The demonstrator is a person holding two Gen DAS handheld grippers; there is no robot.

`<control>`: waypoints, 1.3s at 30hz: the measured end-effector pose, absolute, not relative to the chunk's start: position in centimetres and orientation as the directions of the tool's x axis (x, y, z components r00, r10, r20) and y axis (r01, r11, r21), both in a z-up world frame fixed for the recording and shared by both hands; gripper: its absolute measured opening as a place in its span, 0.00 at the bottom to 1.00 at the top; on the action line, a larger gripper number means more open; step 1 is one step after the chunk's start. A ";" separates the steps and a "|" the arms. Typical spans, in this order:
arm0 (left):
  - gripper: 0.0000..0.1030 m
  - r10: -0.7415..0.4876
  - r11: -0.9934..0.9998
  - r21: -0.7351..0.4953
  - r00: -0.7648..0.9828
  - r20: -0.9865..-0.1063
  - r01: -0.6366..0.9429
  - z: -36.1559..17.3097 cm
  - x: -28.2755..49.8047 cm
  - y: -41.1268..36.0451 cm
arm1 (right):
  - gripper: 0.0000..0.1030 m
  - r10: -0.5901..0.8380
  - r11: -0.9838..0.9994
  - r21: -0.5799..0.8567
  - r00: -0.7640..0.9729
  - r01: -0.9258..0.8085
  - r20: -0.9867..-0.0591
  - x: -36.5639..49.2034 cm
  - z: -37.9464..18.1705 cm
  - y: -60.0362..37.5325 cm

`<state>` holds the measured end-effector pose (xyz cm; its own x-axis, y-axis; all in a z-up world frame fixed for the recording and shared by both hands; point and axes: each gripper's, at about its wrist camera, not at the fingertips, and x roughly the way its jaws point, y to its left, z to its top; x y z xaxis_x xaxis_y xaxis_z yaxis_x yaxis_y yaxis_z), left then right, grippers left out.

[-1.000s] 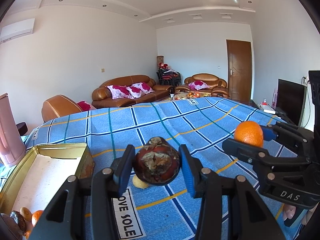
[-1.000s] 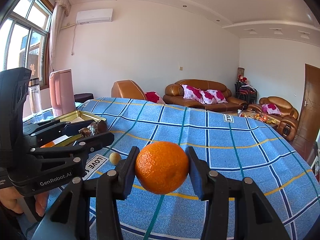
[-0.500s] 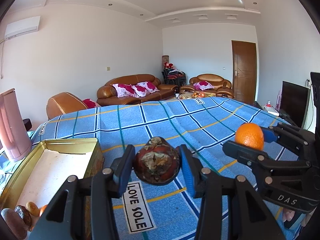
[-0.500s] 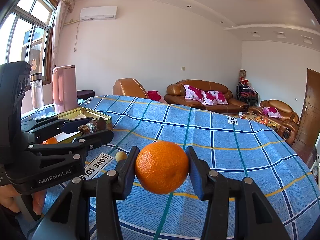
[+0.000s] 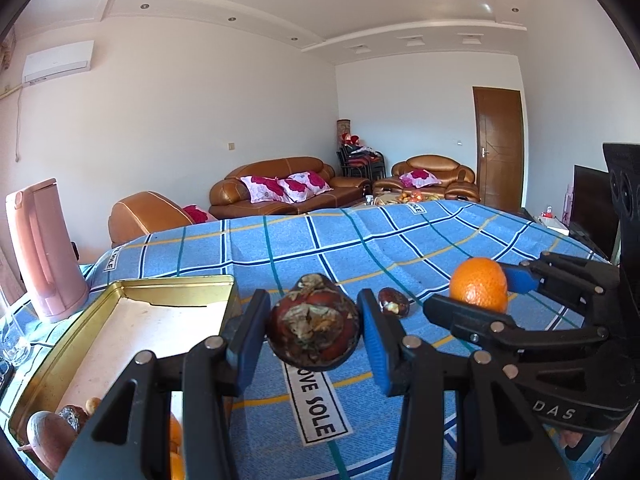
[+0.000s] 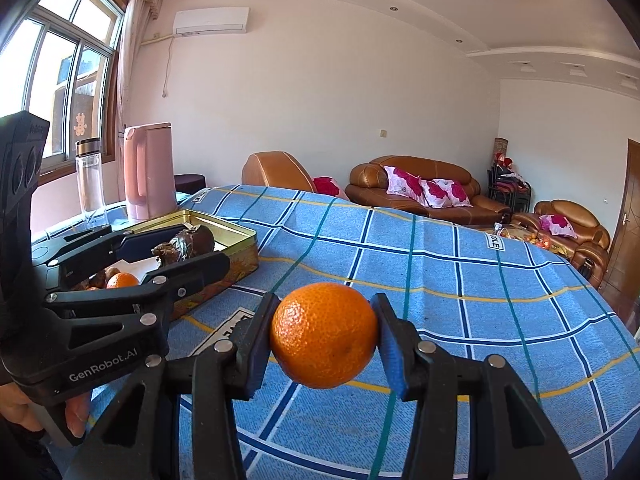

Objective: Organize fruits
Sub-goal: 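Carry dark brown fruit with left tool toward tin tray while right tool carries orange, then lower dark brown fruit into tray with left tool while right tool lowers orange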

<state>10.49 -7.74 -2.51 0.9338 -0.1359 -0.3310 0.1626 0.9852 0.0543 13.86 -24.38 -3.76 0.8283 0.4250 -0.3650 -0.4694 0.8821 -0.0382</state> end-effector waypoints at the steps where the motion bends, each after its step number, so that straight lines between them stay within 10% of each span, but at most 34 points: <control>1: 0.45 -0.132 0.986 0.052 0.934 -0.331 0.158 -2.5 10.5 -7.4 | 0.48 0.428 0.880 -0.039 0.826 -0.473 -0.367 13.9 -3.8 -24.1; 39: 0.45 0.054 0.999 0.025 0.950 -0.309 -0.048 -1.6 6.6 4.2 | 0.48 0.606 0.733 -0.047 0.683 -0.678 -0.407 12.9 -3.5 -10.8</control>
<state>6.55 4.21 -1.57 0.9496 0.0536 -0.3089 -0.0481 0.9985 0.0252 12.87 -10.83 -3.55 0.6833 0.6062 -0.4069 -0.6783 0.7333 -0.0467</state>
